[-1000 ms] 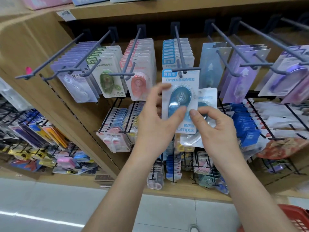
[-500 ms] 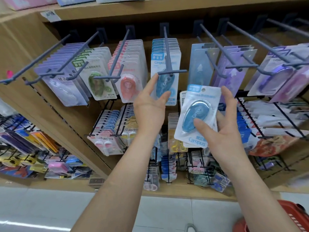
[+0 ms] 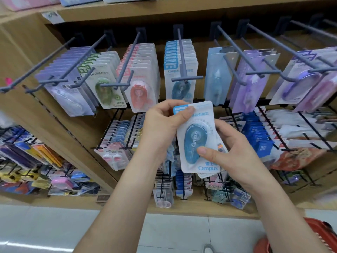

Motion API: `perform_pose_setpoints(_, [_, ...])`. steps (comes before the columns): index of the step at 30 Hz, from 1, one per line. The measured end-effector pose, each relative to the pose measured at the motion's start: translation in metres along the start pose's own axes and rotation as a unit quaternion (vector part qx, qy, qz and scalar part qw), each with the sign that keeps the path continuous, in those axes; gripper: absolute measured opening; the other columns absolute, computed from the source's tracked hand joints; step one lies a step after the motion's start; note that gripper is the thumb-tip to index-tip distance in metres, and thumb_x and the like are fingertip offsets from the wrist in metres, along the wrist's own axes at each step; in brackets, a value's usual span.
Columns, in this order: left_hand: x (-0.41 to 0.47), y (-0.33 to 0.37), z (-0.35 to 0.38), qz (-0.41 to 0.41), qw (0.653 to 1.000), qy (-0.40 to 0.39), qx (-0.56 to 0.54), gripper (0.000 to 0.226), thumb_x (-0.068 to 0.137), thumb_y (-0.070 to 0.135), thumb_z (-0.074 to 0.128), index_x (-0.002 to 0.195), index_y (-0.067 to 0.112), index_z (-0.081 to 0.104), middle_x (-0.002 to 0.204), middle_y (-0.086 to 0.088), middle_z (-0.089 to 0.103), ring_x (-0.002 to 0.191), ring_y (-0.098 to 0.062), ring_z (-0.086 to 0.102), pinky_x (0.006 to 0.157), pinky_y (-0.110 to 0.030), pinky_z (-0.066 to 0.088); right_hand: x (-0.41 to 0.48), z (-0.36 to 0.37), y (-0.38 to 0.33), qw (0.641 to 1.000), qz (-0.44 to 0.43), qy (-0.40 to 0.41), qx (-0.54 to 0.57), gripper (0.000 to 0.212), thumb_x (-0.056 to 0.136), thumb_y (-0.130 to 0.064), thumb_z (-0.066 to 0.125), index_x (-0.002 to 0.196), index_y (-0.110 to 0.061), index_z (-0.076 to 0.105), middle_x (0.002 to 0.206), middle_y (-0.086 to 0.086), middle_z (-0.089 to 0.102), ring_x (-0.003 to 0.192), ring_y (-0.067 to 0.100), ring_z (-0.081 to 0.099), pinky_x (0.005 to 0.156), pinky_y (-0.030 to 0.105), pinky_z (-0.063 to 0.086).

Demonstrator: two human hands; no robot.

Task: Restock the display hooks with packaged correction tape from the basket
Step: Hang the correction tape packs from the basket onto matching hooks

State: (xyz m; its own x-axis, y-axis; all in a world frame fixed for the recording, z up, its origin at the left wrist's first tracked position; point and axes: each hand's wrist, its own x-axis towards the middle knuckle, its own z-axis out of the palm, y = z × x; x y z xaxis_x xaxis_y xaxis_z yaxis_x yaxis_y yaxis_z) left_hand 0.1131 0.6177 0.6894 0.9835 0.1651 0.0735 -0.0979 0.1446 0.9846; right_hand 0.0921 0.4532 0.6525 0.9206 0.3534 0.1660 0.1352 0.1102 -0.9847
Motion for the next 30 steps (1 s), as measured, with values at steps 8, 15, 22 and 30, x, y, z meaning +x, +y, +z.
perform_pose_setpoints(8, [-0.011,0.012,-0.003,0.103,0.994,0.042,-0.007,0.014,0.086,0.001,0.069,0.081,0.014,0.067,0.066,0.008,0.069,0.062,-0.004,0.061,0.060,-0.020,0.052,-0.001,-0.002,0.005,0.999,0.002,-0.014,-0.037,0.033,0.085,-0.023,0.065,0.118,-0.029,0.065,0.115,-0.007,0.072,0.106,0.009,0.067,0.084,0.023,0.054])
perform_pose_setpoints(15, [0.002,0.025,0.007,0.150,0.985,0.083,0.013,0.010,0.088,0.003,0.070,0.093,0.010,0.067,0.080,0.003,0.072,0.074,-0.004,0.068,0.066,-0.020,0.054,0.005,0.007,0.003,0.999,-0.008,0.009,-0.049,0.029,0.091,-0.030,0.057,0.119,-0.029,0.065,0.112,-0.009,0.073,0.104,0.012,0.068,0.087,0.030,0.054])
perform_pose_setpoints(22, [0.014,0.028,0.001,0.071,0.997,0.038,-0.009,0.008,0.094,0.007,0.062,0.097,0.010,0.068,0.085,0.000,0.075,0.084,-0.014,0.070,0.075,-0.032,0.056,0.001,0.011,0.003,0.998,-0.004,0.025,-0.061,0.024,0.092,-0.034,0.055,0.113,-0.036,0.067,0.106,-0.010,0.075,0.098,0.011,0.070,0.080,0.032,0.056])
perform_pose_setpoints(30, [-0.024,0.001,-0.002,0.231,0.893,0.145,0.358,0.036,0.081,0.040,0.073,0.113,0.033,0.057,0.090,0.015,0.048,0.077,-0.002,0.048,0.071,-0.018,0.041,0.006,0.016,0.001,0.997,-0.005,0.053,-0.061,0.021,0.101,-0.020,0.054,0.115,-0.028,0.068,0.105,-0.007,0.075,0.099,0.014,0.070,0.086,0.038,0.056])
